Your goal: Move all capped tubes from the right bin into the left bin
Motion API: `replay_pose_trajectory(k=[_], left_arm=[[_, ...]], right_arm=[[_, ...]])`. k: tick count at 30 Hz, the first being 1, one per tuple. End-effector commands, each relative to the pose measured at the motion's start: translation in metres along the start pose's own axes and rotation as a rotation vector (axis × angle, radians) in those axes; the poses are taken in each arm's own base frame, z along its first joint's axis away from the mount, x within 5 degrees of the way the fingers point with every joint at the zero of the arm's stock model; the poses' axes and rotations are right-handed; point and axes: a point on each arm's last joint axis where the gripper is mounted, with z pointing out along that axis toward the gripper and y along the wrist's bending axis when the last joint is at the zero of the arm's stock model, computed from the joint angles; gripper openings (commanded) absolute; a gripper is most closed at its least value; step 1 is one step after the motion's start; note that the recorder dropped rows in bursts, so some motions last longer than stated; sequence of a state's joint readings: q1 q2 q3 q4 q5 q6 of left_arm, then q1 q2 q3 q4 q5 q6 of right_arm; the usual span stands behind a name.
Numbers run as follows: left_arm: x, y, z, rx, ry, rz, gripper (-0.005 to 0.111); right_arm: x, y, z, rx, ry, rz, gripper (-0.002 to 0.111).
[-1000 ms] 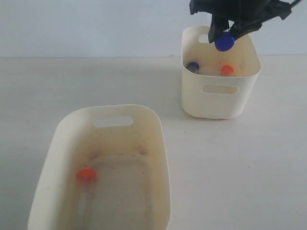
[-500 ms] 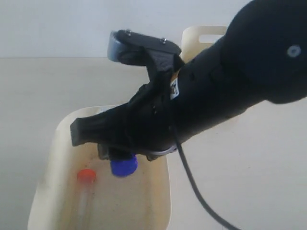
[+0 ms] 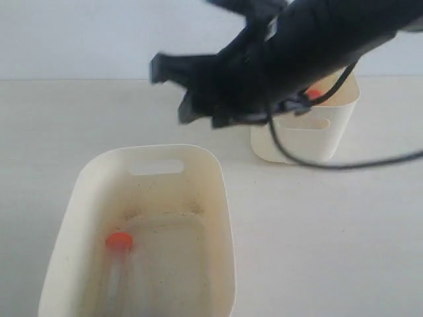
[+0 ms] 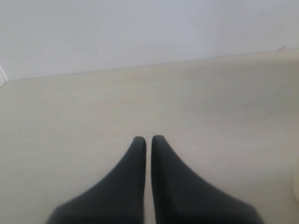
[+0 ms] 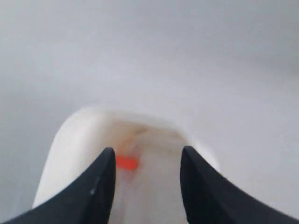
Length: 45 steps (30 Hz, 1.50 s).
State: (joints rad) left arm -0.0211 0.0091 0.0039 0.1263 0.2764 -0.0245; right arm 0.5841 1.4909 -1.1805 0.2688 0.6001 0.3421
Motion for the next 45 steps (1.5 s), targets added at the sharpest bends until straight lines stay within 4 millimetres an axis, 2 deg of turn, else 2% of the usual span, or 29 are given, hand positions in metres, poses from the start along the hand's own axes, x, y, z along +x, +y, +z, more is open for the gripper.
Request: replay_pose_trajectory(k=[1, 4, 8, 9, 10, 11, 12, 13, 15, 18, 24, 34, 45], left_arm=[[-0.003, 0.000, -0.001, 0.001, -0.021, -0.018, 0.004], [-0.003, 0.000, -0.001, 0.001, -0.021, -0.018, 0.004], [-0.003, 0.000, -0.001, 0.001, -0.021, -0.018, 0.004], [-0.003, 0.000, -0.001, 0.001, -0.021, -0.018, 0.004], [-0.003, 0.000, -0.001, 0.001, -0.021, -0.018, 0.004], [-0.003, 0.000, -0.001, 0.001, -0.021, -0.018, 0.004], [-0.003, 0.000, -0.001, 0.001, -0.021, -0.018, 0.004], [-0.003, 0.000, -0.001, 0.001, -0.021, -0.018, 0.004], [-0.003, 0.000, -0.001, 0.001, -0.021, -0.018, 0.004], [-0.003, 0.000, -0.001, 0.001, -0.021, -0.018, 0.004], [-0.003, 0.000, -0.001, 0.001, -0.021, -0.018, 0.004], [-0.003, 0.000, -0.001, 0.001, -0.021, -0.018, 0.004], [-0.003, 0.000, -0.001, 0.001, -0.021, -0.018, 0.004]], right_arm=[[-0.060, -0.059, -0.023, 0.129, -0.113, 0.053, 0.042], [-0.092, -0.098, -0.019, 0.205, -0.092, 0.083, 0.042], [-0.130, -0.126, 0.001, 0.233, -0.094, 0.068, 0.042], [-0.147, -0.143, 0.017, 0.237, -0.073, 0.092, 0.042], [-0.151, -0.153, 0.028, 0.233, -0.040, 0.112, 0.042], [-0.159, -0.169, 0.050, 0.201, 0.010, 0.143, 0.042], [-0.162, -0.174, 0.059, 0.185, 0.025, 0.154, 0.042], [-0.166, -0.185, 0.081, 0.164, 0.053, 0.181, 0.042], [-0.166, -0.194, 0.106, 0.125, 0.094, 0.217, 0.042], [-0.161, -0.206, 0.131, 0.108, 0.102, 0.249, 0.042], [-0.153, -0.221, 0.151, 0.122, 0.124, 0.267, 0.042], [-0.160, -0.226, 0.155, 0.142, 0.030, 0.257, 0.042], [-0.144, -0.241, 0.180, 0.158, 0.085, 0.286, 0.042]])
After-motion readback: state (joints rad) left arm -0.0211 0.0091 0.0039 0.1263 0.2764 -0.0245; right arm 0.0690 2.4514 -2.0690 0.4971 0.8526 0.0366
